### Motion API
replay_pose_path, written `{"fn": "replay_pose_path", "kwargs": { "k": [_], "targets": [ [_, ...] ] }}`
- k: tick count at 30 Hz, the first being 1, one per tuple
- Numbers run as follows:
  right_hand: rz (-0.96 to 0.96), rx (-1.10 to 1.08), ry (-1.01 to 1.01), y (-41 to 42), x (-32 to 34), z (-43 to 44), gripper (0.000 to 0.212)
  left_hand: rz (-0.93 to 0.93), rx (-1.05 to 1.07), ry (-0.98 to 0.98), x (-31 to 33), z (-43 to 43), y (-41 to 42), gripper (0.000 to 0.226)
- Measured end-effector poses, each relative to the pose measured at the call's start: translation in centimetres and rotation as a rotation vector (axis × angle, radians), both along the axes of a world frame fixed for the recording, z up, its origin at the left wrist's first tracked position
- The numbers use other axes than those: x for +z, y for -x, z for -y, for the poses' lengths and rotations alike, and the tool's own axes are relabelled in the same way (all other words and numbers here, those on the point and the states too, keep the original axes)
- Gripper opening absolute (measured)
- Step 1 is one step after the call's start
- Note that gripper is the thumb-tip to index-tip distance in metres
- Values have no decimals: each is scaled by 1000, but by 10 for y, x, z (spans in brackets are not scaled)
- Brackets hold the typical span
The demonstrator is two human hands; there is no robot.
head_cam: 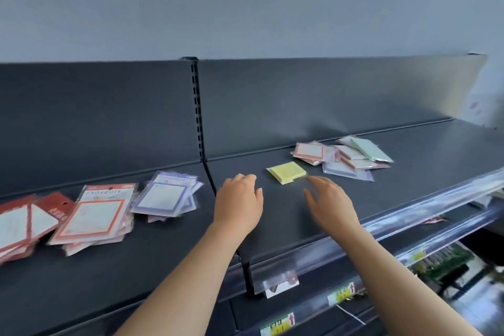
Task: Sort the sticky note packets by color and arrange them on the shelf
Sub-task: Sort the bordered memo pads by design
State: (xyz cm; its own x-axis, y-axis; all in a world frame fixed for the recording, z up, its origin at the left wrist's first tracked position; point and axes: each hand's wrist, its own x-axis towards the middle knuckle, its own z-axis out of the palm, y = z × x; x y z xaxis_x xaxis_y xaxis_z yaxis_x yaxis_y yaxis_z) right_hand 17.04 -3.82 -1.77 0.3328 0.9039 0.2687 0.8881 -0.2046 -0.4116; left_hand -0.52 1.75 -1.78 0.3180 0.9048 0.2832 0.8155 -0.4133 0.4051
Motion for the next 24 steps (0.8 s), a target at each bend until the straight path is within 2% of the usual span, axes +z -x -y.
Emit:
{"fn": "replay_pose_path", "kwargs": {
  "k": [3, 7, 12, 15, 19, 22, 24],
  "targets": [
    [-21, -34, 24, -37, -9, -11, 45, -16, 5, 41, -5, -10, -29, 35],
    [-31, -22, 32, -77, -14, -31, 44, -4, 44, 53, -9, -28, -65, 40],
    [93, 86, 6, -110, -18, -70, 46, -111, 71, 22, -18, -48, -100, 40],
    [138, 141, 68, -120, -24, -93, 51, -145, 112, 38, -22, -57, -104, 39],
    [203, 251, 89, -123, -27, -104, 43, -167, 255, 40, -24, -64, -90, 34],
    [173, 347, 73, -123, -27, -98, 38, -171, 400, 56, -24, -66, -78, 36],
    [149, 431, 44, -121, -29, -92, 35, -145, 424, 50, -27, -66, -77, 37]
  ]
}}
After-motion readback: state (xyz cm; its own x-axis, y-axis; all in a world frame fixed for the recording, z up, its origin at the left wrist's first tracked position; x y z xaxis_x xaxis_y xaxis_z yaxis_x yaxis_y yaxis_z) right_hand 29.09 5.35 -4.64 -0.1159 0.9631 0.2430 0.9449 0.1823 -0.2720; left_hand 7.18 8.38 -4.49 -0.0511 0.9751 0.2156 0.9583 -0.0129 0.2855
